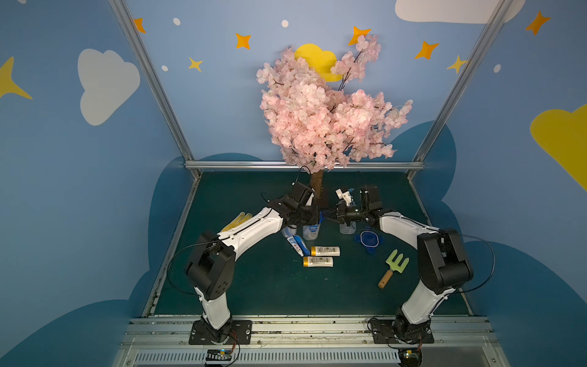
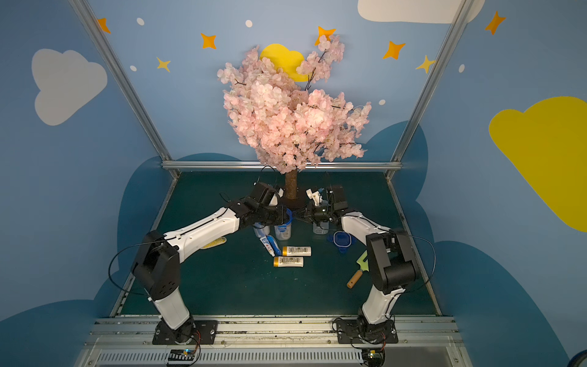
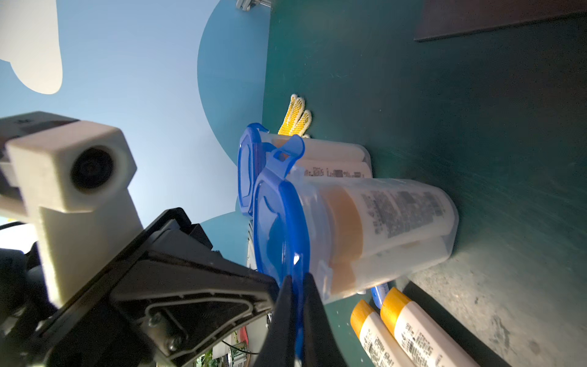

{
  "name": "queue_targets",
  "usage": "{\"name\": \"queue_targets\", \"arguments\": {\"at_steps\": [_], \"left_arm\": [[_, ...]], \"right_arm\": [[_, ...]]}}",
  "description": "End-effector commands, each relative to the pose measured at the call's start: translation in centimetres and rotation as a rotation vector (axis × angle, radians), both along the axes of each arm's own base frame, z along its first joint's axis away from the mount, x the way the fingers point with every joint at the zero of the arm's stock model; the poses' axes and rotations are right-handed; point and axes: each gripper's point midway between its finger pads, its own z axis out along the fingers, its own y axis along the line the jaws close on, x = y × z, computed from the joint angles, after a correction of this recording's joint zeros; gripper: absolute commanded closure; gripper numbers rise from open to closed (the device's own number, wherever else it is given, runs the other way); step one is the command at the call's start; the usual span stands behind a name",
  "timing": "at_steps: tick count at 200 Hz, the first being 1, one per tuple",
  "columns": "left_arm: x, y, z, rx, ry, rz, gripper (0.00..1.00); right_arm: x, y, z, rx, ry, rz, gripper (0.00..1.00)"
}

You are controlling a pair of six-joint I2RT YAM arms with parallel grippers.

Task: Take out toiletry kits
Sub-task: Open the lid of the container.

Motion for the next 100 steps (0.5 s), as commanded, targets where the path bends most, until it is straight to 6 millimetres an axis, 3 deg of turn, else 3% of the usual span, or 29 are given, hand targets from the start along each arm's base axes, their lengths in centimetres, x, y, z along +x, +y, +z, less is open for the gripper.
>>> {"name": "queue_targets", "arguments": {"at_steps": [1,25,52,100], "left_arm": [[-2.1,3.6,-4.2,0.186,0.139,0.018,0.98],[-2.0,3.8,-1.6,0.168,0.094,0.027,0.97],[-2.3,4.4,1.5,0.136,0.033,0.043,0.87],[-3.4,6.8,7.4,0.092,-0.101,0.105,0.50]], "right_arm": [[-0.2,0.3,2.9,-0.015,-0.096,0.022,1.00],[-0.4,0.1,4.5,-0.024,-0.137,0.026,1.00],[-1.2,0.2,6.4,0.004,-0.170,0.049,1.00],[-4.0,1.5,9.6,0.106,-0.200,0.128,1.00]]}}
